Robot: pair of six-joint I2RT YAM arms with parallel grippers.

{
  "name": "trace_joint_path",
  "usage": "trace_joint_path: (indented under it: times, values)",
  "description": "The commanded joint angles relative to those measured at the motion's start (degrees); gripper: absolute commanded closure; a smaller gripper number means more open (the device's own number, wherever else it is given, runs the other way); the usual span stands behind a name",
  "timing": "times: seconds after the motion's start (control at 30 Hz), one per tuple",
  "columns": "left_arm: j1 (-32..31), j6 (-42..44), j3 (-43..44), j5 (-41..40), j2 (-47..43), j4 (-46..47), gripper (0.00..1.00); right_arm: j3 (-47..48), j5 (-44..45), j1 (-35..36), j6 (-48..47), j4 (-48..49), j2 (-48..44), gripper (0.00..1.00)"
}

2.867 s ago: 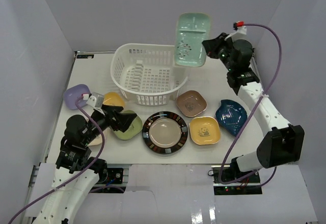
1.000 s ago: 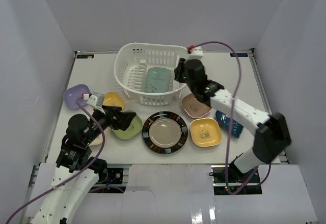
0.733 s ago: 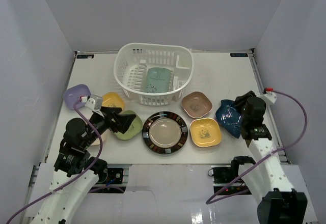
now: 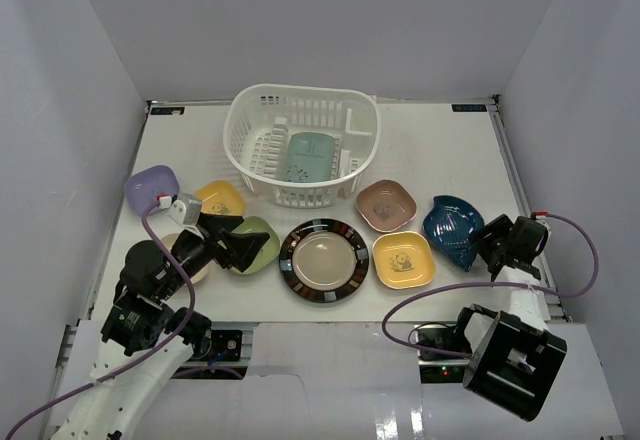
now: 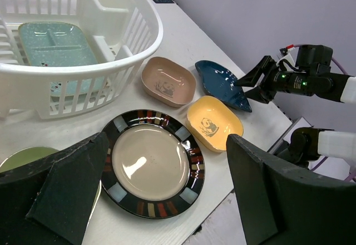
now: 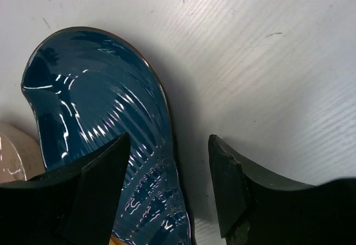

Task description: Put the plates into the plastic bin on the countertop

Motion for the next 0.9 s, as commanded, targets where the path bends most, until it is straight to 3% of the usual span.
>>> trace_joint_path:
  times: [0.0, 0.27, 0.37, 0.4, 0.47, 0.7, 0.87]
  values:
    - [-0.7, 0.3, 0.1, -0.7, -0.2, -0.5, 0.02, -0.6, -4.5, -0.2, -1.6, 7.1, 3.0, 0.37]
    - [-0.9, 0.3, 0.3, -0.8, 0.0, -0.7, 0.02, -2.9, -1.8, -0.3, 1.1, 12.6, 8.8, 0.55]
    - [-0.8, 0.4, 0.3, -0.5, 0.6, -0.7, 0.02, -2.9, 0.2, -0.7, 1.4, 13.0, 9.8, 0.73]
    - [-0.8, 0.4, 0.3, -0.5, 0.8, -0.7, 0.02, -3.0, 0.8, -0.9, 1.7, 13.0, 9.8, 0.83]
    - [-0.8, 0.5, 0.4, -0.5, 1.2, -0.7, 0.02, -3.1, 1.6, -1.9, 2.7, 12.9, 9.2, 0.91]
    - [-0.8, 0.3, 0.2, -0.4, 2.1, -0.7, 0.02, -0.8, 2.7, -2.8, 7.3, 8.7, -3.7, 0.92]
    - [-0.7, 0.3, 0.2, -0.1, 2.9, -0.5, 0.02, 4.3, -5.2, -1.5, 17.3, 11.2, -12.9, 0.92]
